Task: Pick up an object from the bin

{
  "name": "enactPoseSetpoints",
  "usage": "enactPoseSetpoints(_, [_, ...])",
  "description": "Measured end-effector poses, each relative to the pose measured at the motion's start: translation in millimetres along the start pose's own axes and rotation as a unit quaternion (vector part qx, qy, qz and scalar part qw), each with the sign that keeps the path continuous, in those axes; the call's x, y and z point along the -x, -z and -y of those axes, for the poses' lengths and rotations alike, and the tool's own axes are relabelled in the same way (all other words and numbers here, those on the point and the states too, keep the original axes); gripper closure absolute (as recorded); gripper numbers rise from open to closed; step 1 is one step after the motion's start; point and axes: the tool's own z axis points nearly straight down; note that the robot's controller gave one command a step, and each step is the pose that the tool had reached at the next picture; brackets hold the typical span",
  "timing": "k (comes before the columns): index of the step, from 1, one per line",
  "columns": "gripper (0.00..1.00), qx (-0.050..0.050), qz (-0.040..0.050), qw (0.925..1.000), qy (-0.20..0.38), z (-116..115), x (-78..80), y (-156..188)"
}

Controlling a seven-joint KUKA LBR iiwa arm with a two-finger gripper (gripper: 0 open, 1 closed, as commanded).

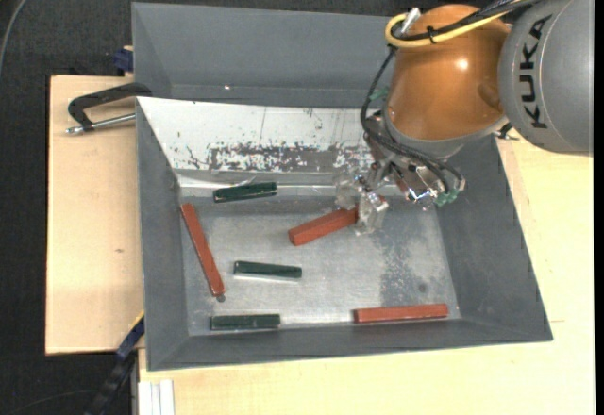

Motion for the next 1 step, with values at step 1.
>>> enactPoseSetpoints(1, [1.0, 0.0, 0.002, 0.9924, 0.123, -45.9, 8.2, 66.9])
